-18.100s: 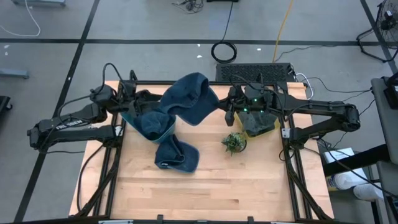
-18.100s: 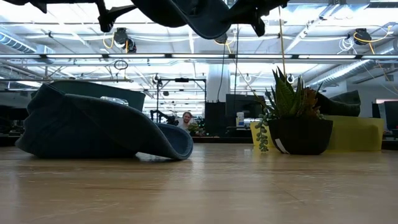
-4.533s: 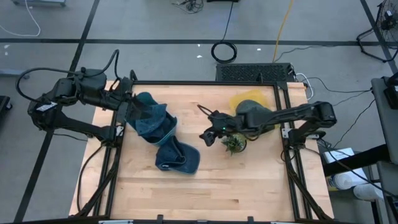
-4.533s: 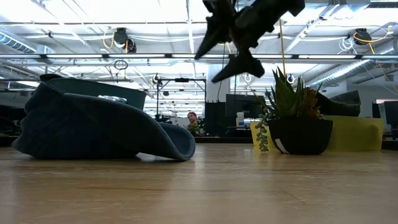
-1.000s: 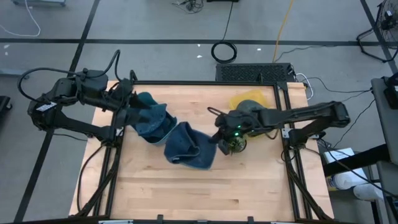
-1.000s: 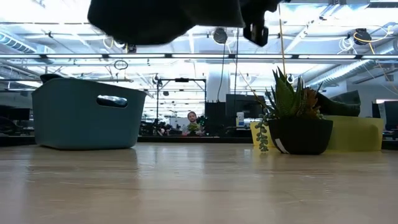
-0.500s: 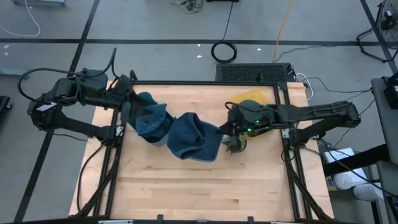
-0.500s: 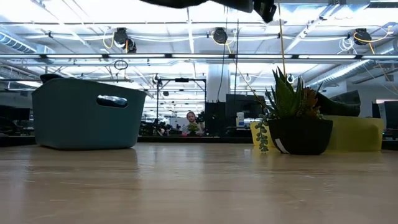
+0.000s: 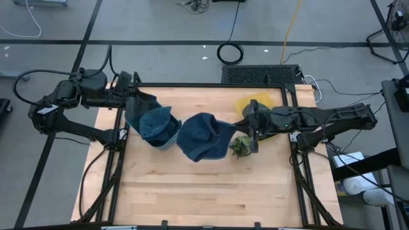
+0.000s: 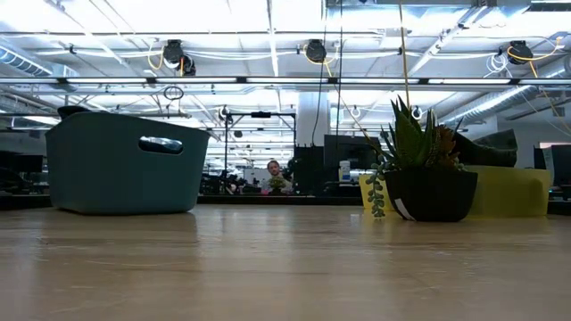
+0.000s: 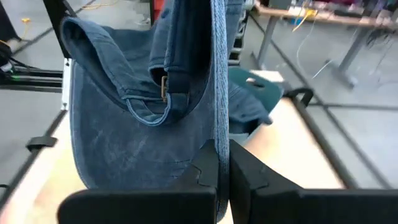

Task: Pick & Place hat
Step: Put the blue cap into the blue bin

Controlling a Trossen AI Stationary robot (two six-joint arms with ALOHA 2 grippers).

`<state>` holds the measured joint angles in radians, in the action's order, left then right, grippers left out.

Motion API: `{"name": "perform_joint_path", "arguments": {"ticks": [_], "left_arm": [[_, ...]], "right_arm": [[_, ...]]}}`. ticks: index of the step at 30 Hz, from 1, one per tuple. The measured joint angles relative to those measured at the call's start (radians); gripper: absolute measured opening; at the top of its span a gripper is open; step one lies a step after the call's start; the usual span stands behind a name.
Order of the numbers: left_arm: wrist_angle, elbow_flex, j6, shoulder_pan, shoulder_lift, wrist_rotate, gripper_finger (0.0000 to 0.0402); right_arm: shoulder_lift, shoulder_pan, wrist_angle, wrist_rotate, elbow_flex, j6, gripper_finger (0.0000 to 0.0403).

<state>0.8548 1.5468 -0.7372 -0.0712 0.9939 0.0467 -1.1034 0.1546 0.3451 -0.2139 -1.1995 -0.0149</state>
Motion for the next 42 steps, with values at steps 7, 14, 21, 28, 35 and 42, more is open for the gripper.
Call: {"name": "perform_joint_path", "arguments": {"ticks": [7, 14, 21, 28, 35, 42], "left_arm": [[0.0, 0.0, -0.005, 0.0, 0.005, 0.007, 0.0351], [-0.133, 0.001, 0.056, 0.0, 0.047, -0.006, 0.0351], [-0.294, 0.001, 0.232, 0.01, 0.086, -0.048, 0.0351], [-0.443, 0.001, 0.368, 0.055, 0.133, -0.153, 0.0351], [-0.528, 0.001, 0.422, 0.089, 0.204, -0.148, 0.0351], [-0.506, 0.0, 0.388, 0.089, 0.248, -0.16, 0.0351]], "right_arm": [[0.035, 0.012, -0.097, -0.022, 0.0, 0.146, 0.0], [0.036, 0.011, -0.124, -0.022, -0.077, 0.24, 0.0], [0.035, 0.001, -0.036, -0.104, -0.195, 0.304, 0.0], [0.004, -0.037, 0.044, -0.101, -0.295, 0.34, 0.0], [-0.058, -0.05, 0.097, -0.099, -0.339, 0.339, 0.0], [-0.086, -0.042, 0.149, -0.097, -0.339, 0.281, 0.0]]}}
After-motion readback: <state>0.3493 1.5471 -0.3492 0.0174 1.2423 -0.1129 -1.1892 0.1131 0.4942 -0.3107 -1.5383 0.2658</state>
